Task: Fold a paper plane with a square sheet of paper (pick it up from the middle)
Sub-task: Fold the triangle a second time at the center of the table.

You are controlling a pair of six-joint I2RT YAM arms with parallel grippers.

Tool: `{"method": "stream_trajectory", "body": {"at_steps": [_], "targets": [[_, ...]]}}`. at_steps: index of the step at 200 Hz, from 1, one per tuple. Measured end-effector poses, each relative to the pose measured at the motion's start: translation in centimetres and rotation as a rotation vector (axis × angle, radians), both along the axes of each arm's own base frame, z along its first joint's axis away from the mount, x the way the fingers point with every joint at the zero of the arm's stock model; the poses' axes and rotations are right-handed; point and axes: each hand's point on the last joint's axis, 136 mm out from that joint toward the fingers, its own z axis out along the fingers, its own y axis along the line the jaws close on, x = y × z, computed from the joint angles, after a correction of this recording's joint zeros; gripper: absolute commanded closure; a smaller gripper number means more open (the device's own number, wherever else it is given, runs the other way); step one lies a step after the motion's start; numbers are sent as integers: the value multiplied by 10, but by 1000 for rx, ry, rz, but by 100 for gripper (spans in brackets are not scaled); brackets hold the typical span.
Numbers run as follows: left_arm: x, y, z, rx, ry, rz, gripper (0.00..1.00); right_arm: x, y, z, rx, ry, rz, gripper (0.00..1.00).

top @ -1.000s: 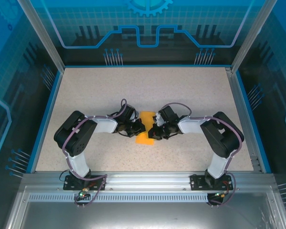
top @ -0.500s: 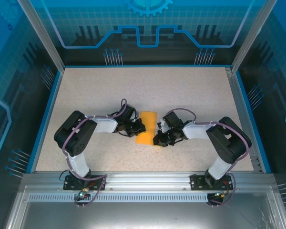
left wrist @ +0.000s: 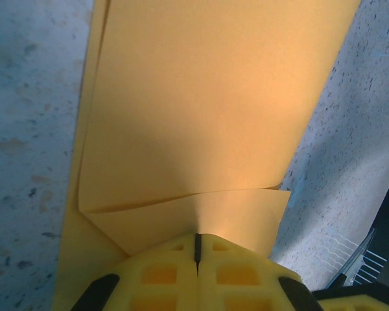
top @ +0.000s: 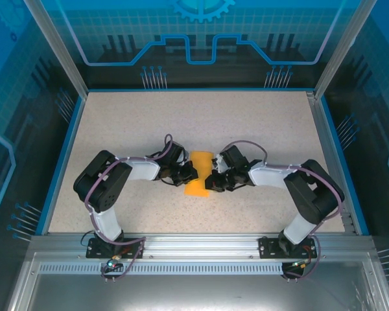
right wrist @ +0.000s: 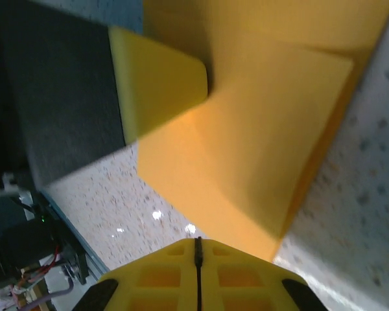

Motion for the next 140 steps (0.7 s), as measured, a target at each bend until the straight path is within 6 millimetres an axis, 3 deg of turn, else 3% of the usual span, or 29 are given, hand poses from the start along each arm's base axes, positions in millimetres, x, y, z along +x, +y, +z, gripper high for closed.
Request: {"method": "stream_trajectory", "body": {"at_steps": [50, 108, 140], "targets": [[0, 0, 0, 0, 0, 0, 97, -1, -4, -23, -52, 51, -9, 95], [0, 0, 3, 16, 14, -5, 88, -3, -6, -26, -57, 46, -1, 96], [4, -2, 25, 5, -24, -18, 85, -3, -6, -26, -57, 46, -1, 96]]}}
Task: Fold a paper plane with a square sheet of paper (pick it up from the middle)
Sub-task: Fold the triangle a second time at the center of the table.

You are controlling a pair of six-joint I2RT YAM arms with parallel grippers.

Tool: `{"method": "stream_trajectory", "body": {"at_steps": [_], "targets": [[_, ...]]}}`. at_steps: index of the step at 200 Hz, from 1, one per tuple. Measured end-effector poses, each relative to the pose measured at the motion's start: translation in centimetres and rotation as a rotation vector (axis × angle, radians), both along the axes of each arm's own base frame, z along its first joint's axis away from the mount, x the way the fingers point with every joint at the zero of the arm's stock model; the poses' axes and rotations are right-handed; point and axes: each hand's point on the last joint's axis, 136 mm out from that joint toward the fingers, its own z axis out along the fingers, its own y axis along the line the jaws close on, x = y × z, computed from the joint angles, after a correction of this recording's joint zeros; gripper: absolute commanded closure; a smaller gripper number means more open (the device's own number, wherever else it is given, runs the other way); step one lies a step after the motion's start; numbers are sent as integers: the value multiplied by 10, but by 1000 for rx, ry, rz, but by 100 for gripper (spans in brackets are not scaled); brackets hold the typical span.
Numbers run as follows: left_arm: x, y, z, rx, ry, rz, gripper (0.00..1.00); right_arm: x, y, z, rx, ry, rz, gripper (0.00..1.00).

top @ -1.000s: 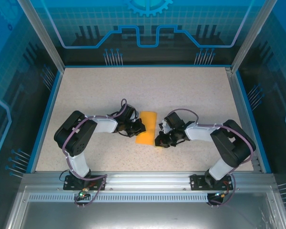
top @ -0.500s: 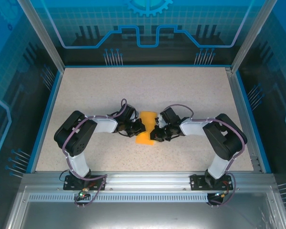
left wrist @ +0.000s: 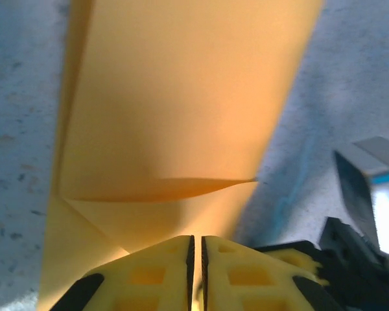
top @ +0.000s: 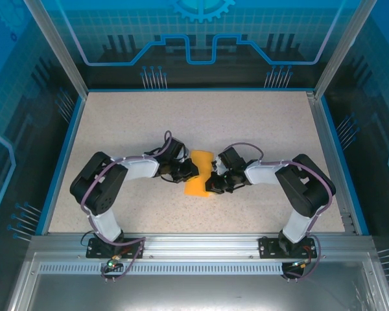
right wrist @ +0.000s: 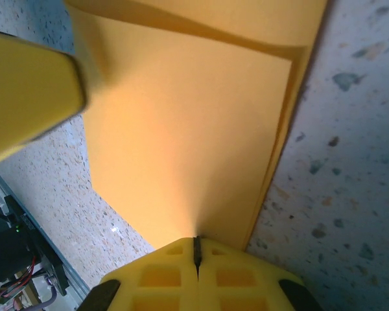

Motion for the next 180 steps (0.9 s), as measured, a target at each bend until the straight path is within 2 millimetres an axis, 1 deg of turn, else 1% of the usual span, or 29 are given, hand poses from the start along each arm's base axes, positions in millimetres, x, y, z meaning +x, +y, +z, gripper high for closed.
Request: {"method": "stream_trajectory", "body": {"at_steps": [17, 31, 69, 81, 100, 124, 138, 158, 180], "targets": [[4, -2, 17, -23, -39, -1, 87, 0, 0, 0, 0, 0, 0, 96], [4, -5, 27, -37, -58, -7, 90, 0, 0, 0, -1, 0, 0, 96], [-5, -17, 29, -57, -52, -47, 93, 0, 0, 0, -1, 0, 0, 96], [-8, -20, 25, -57, -44, -58, 94, 0, 0, 0, -1, -1, 3, 96], [-11, -23, 12, -51, -14, -60, 95, 0, 0, -1, -1, -1, 3, 97], [-19, -17, -10, -29, 35, -52, 96, 0, 0, -1, -1, -2, 4, 98], [-23, -14, -18, -14, 53, -49, 96, 0, 0, -1, -2, -4, 7, 99], [-23, -12, -24, 1, 54, -42, 96, 0, -1, -1, -5, -8, 11, 100], [-21, -11, -24, 6, 47, -40, 96, 0, -1, -1, -6, -13, 16, 100]]}}
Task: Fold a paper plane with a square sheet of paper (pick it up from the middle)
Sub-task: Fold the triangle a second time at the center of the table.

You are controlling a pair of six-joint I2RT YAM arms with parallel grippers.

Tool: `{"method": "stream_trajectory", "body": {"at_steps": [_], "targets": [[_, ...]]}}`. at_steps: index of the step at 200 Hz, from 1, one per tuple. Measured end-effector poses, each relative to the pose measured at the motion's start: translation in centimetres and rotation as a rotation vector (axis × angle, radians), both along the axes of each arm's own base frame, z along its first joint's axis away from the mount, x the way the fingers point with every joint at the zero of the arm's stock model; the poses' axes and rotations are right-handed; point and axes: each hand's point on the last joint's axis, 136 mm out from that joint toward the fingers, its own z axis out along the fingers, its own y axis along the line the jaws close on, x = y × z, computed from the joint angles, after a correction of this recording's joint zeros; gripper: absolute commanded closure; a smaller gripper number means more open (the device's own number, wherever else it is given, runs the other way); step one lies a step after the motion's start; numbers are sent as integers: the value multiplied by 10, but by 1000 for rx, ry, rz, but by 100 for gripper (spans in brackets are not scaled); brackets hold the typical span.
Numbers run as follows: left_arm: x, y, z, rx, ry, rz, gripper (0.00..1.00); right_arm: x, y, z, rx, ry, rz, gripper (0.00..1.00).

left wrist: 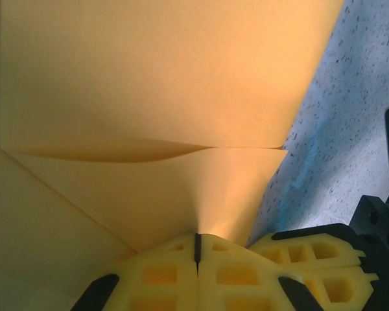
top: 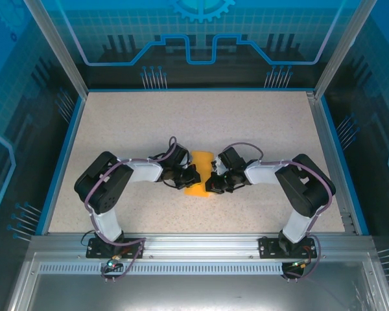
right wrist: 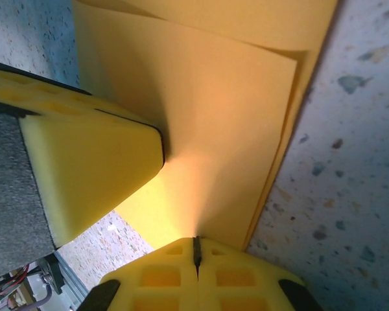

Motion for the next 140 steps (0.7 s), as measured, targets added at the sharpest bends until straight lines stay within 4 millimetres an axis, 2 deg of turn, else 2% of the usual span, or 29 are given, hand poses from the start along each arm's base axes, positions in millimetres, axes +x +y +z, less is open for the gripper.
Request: {"method": "stream_trajectory", "body": {"at_steps": [43, 101, 140], "targets": [[3, 2, 0, -5, -3, 8, 95, 0, -1, -1, -9, -5, 13, 100], [19, 20, -1, 1, -23, 48, 95, -1, -1, -1, -11, -7, 20, 100], [21, 22, -1, -18, -22, 36, 94, -1, -1, -1, -11, -7, 21, 100]]}}
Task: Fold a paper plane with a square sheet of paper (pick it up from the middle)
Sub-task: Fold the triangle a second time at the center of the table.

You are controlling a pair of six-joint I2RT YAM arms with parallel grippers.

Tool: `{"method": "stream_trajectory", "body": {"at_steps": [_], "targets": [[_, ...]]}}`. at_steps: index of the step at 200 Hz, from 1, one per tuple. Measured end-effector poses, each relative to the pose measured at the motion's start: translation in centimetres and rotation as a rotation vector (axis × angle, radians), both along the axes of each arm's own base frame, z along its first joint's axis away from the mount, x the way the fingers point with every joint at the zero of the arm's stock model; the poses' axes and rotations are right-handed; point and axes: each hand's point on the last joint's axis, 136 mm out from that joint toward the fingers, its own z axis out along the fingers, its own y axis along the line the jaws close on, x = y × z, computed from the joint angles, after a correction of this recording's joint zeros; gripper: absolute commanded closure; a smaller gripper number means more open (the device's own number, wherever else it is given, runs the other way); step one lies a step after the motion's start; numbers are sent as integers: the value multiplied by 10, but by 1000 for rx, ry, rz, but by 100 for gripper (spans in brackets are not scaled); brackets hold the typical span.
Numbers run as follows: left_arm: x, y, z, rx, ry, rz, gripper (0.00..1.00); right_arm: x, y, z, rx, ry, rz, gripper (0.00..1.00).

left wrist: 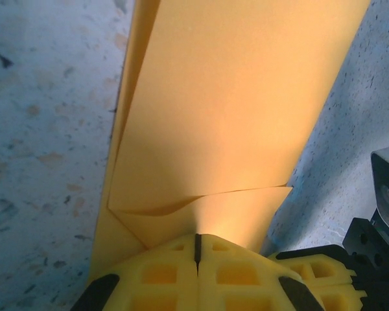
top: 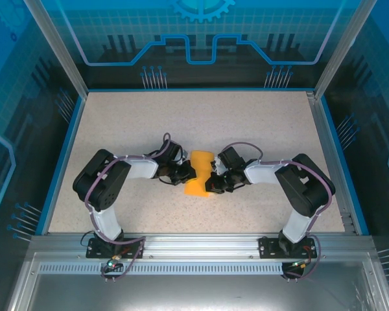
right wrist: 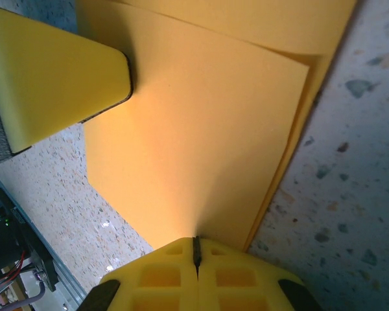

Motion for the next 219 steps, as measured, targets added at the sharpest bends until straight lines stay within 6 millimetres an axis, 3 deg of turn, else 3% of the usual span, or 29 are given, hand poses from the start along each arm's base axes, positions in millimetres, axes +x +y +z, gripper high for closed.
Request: {"method": "stream_trajectory", "body": {"at_steps": [150, 189, 219], "targets": [[37, 44, 9, 69, -49, 87, 91, 0, 0, 0, 3, -1, 1, 100], [38, 35, 40, 19, -111, 71, 90, 0, 0, 1, 7, 1, 1, 100], [26, 12, 50, -28, -127, 3, 90, 0, 1, 1, 9, 1, 2, 100]]}}
